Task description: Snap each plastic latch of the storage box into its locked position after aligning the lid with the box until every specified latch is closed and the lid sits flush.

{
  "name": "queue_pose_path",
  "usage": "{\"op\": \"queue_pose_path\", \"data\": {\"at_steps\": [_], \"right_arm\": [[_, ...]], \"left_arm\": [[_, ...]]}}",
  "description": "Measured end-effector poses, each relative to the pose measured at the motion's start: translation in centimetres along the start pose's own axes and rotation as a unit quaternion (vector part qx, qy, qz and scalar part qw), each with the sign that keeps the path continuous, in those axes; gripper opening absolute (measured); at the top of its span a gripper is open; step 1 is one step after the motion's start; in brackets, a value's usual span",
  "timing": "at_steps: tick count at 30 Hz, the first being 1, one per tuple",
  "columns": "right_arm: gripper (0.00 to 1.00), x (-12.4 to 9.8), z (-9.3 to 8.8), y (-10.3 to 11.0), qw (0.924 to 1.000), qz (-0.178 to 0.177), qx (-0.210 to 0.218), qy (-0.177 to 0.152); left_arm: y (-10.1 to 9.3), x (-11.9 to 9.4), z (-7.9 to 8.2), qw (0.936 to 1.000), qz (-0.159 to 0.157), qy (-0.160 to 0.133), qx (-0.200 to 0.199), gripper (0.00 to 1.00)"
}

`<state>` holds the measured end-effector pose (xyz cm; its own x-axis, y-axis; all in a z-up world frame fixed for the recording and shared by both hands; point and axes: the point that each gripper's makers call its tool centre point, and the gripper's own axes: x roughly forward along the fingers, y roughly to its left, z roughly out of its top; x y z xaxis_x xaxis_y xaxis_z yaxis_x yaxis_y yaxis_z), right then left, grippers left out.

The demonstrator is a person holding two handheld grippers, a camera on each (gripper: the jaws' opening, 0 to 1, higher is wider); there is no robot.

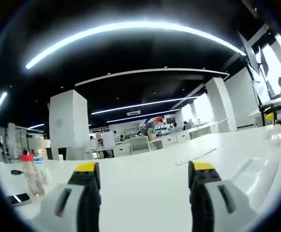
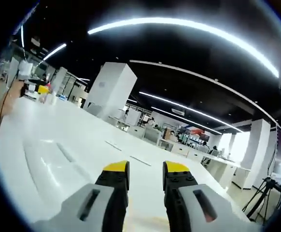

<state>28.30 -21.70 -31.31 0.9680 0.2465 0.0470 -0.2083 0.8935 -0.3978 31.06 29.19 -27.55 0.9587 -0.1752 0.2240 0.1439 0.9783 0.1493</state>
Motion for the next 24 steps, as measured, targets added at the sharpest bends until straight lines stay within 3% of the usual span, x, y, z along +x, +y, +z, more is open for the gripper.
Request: {"op": "queue_pose_path", "data": {"at_steps": [4,11,15,21,24], "right_arm": [[0.27,-0.1,-0.1,-0.4,1.0000,-0.008,-0.002,0.005],[0.27,-0.3,0.3,-0.3,0.9998,-0.016,-0.007,-0.001],[0.27,-0.2,0.6,0.1,0.9996,-0.015,-0.024,-0.002],[0.27,-0.6,1.0,0.1,0.9997,-0.015,-0.017,-0.012],[0.27,-0.8,1.4,0.1,0.9995,-0.017,-0.018,-0.020]], "left_arm": [[-0.2,-0.2,0.4,0.9999,-0.003,-0.009,0.003,0.76],[-0.7,-0.1,0.0,0.9999,-0.013,0.003,0.010,0.75],[-1.2,-0.4,0.2,0.9994,-0.032,0.004,-0.016,0.73],[-0.5,-0.8,0.6,0.9999,-0.009,-0.003,-0.010,0.72],[-0.8,-1.0,0.8,0.9993,-0.022,-0.006,-0.029,0.72]]}}
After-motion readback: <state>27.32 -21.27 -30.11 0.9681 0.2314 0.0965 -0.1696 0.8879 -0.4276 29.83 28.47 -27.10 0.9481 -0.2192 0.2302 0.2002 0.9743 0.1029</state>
